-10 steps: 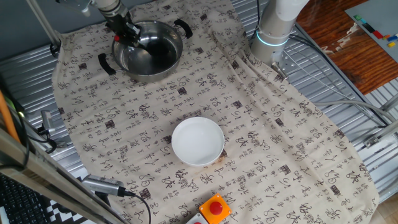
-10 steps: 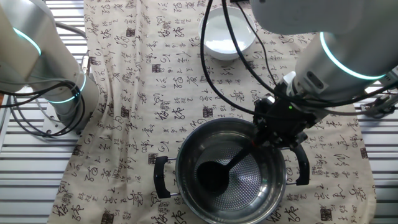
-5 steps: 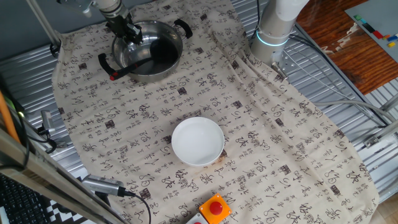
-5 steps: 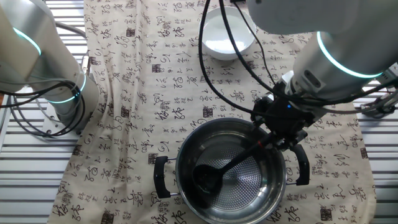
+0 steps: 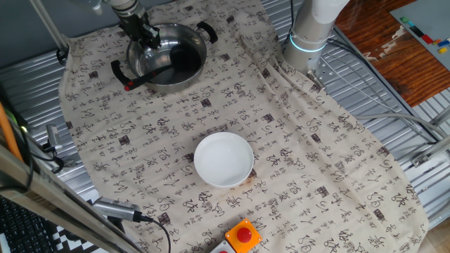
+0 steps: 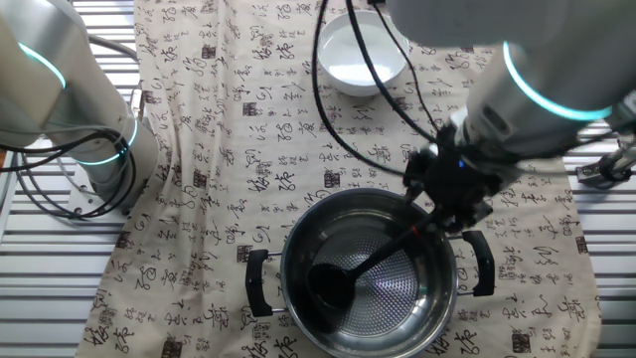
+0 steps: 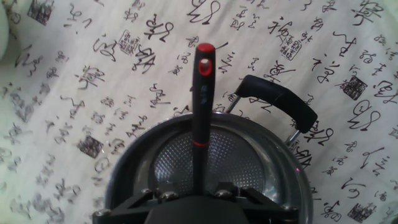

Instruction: Scoop water with a large spoon from one bowl to another

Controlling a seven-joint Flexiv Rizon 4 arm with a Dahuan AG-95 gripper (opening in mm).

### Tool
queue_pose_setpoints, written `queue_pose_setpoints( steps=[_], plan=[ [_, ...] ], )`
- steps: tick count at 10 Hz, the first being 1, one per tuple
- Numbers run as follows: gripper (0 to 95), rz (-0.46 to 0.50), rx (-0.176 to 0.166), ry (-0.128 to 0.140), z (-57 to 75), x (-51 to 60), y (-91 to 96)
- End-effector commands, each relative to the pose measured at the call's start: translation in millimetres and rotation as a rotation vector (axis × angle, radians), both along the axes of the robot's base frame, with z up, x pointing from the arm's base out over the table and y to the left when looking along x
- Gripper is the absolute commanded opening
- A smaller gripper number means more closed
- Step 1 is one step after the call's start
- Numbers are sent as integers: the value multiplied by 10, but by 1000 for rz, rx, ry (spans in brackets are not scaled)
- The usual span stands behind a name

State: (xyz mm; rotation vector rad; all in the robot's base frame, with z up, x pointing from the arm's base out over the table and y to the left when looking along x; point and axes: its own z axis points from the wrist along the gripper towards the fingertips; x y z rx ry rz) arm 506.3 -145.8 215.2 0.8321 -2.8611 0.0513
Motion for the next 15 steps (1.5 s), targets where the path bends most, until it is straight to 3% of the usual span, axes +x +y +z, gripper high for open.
queue_pose_setpoints(
  steps=[1,2,4,8,10,12,13,15],
  plan=[
    [0,-70,-6,-5,143,69,260],
    [0,-120,-7,-9,282,159,499],
    [0,-159,-12,-15,397,200,621],
    [0,-148,29,-19,397,200,621],
    [0,-175,68,-35,397,200,621],
    [0,-212,65,-52,326,226,745],
    [0,-220,61,-64,231,291,877],
    [0,-192,64,-69,146,389,885]
  ],
)
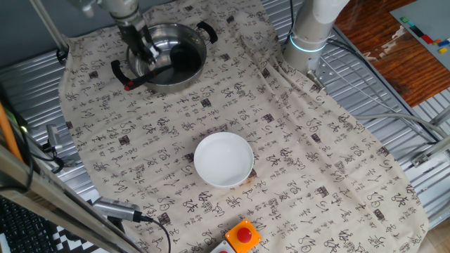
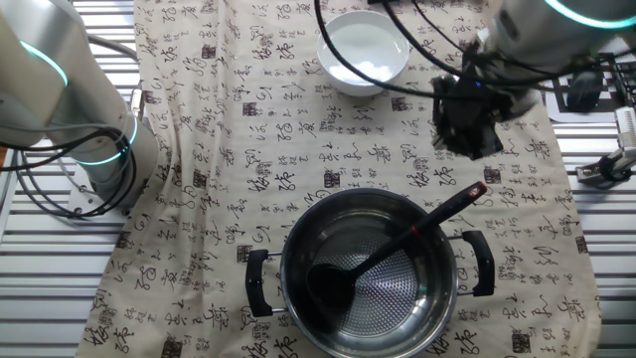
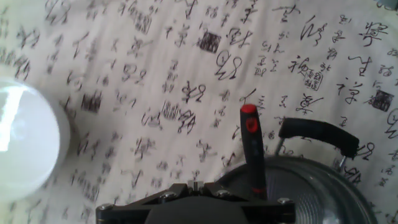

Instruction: Scoop water with a large spoon from one bowl to another

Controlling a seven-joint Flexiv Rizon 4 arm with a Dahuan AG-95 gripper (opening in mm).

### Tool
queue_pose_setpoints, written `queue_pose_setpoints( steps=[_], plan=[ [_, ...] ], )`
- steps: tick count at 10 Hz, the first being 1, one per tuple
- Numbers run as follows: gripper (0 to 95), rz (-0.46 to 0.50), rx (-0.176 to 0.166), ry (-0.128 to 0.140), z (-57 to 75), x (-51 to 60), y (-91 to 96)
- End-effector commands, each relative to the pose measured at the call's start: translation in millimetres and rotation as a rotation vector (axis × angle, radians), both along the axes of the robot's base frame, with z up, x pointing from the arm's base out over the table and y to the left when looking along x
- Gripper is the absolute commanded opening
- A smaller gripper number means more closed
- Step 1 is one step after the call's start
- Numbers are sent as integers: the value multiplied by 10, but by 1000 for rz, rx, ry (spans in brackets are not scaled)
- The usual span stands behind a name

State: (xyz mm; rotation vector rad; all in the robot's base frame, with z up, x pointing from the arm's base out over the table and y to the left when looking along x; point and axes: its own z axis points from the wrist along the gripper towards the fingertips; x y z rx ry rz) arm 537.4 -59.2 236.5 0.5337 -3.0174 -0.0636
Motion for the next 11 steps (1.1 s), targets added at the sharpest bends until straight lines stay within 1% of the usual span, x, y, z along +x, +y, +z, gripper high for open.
queue_pose_setpoints(
  steps=[1,2,3,5,7,8,9,10,11],
  plan=[
    [0,40,-21,-1,-147,136,9],
    [0,41,-23,-7,-215,158,-19],
    [0,14,-19,-9,-229,156,-34],
    [0,-25,-22,-4,-229,156,-34],
    [0,-36,-25,-3,-229,156,-34],
    [0,-53,-21,-10,-229,156,-34],
    [0,-74,-8,-16,-229,156,-34],
    [0,-98,2,-16,-229,156,-34],
    [0,-102,2,-16,-229,156,-34]
  ],
)
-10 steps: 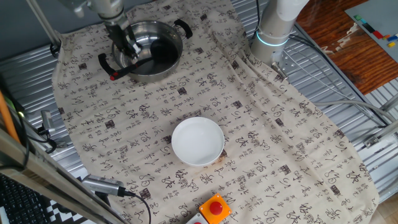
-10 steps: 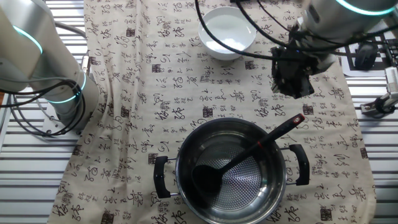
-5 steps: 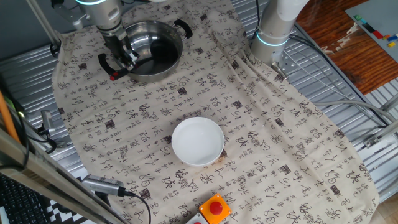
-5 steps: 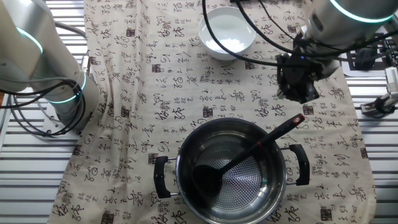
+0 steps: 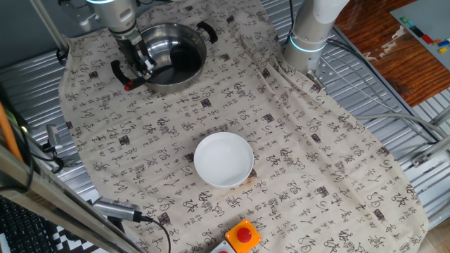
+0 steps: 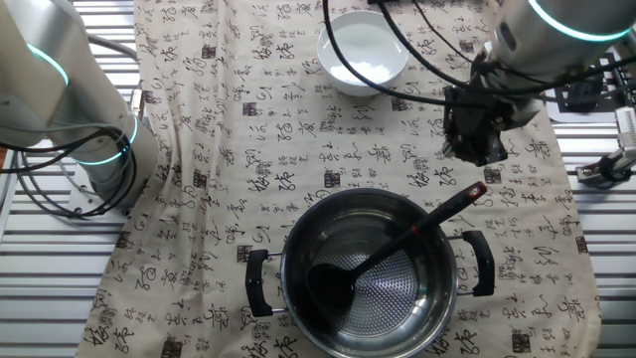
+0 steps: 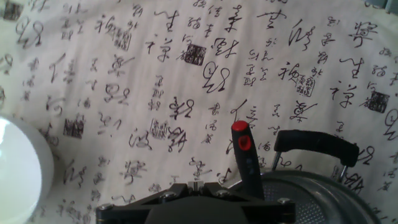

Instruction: Scoop water with a large spoon from one bowl to another

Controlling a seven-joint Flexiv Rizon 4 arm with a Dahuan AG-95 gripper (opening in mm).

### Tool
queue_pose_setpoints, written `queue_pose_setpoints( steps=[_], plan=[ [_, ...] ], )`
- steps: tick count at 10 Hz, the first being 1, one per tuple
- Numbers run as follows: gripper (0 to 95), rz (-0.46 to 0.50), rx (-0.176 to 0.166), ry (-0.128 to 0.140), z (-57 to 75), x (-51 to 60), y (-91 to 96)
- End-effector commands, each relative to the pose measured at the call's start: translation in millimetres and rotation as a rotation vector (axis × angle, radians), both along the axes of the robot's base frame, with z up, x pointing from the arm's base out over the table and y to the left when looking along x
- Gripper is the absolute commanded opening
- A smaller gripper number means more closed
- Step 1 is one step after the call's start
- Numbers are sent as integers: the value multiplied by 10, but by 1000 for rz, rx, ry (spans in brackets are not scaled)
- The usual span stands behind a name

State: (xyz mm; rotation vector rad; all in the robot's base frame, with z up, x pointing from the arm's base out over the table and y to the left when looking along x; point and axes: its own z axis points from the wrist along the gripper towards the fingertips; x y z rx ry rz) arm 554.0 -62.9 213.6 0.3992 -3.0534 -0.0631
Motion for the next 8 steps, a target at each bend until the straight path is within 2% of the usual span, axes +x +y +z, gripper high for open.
queue_pose_setpoints(
  steps=[1,3,5,8],
  plan=[
    [0,-26,3,-5,1,-9,3],
    [0,-40,8,-8,-5,35,53],
    [0,-10,7,-11,-55,206,50],
    [0,36,10,-36,-193,401,10]
  ],
)
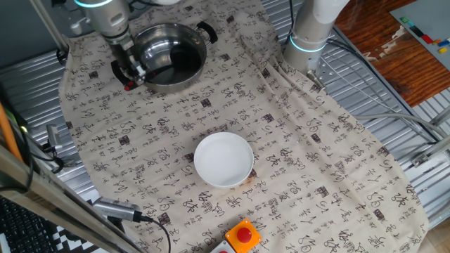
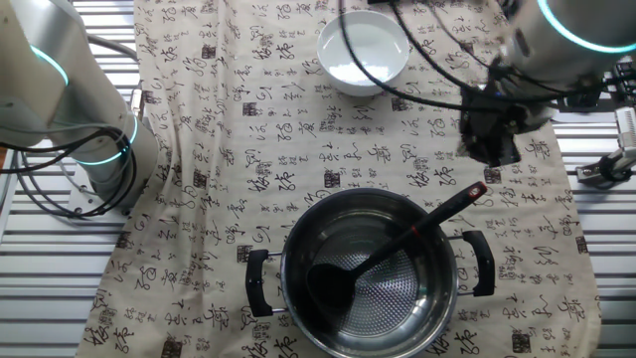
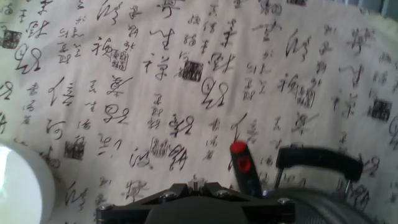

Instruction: Scoop water with a large spoon from one bowl to another

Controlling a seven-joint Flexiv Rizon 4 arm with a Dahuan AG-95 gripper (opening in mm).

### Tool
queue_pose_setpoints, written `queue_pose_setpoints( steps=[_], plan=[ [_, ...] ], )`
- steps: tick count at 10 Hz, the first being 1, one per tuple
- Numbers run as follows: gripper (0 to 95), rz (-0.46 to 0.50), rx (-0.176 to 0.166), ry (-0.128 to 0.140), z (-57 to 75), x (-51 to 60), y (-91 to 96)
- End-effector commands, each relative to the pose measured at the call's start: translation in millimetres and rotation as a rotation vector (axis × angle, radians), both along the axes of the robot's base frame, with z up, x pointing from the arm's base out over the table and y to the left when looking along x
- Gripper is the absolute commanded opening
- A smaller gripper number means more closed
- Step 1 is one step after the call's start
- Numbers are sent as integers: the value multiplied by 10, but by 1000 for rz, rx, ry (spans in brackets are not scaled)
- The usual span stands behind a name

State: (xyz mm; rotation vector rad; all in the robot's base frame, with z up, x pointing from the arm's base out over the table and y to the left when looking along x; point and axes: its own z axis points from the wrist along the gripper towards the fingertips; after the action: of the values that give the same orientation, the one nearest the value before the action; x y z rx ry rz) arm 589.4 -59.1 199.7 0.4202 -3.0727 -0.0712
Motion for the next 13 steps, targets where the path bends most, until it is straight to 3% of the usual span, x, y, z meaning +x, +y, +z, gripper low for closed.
queue_pose_setpoints(
  steps=[1,3,4,13],
  plan=[
    [0,32,0,-12,-66,69,-45],
    [0,7,-22,29,-66,69,-45],
    [0,3,-30,34,-66,69,-45],
    [0,-5,-17,30,-66,69,-45]
  ],
)
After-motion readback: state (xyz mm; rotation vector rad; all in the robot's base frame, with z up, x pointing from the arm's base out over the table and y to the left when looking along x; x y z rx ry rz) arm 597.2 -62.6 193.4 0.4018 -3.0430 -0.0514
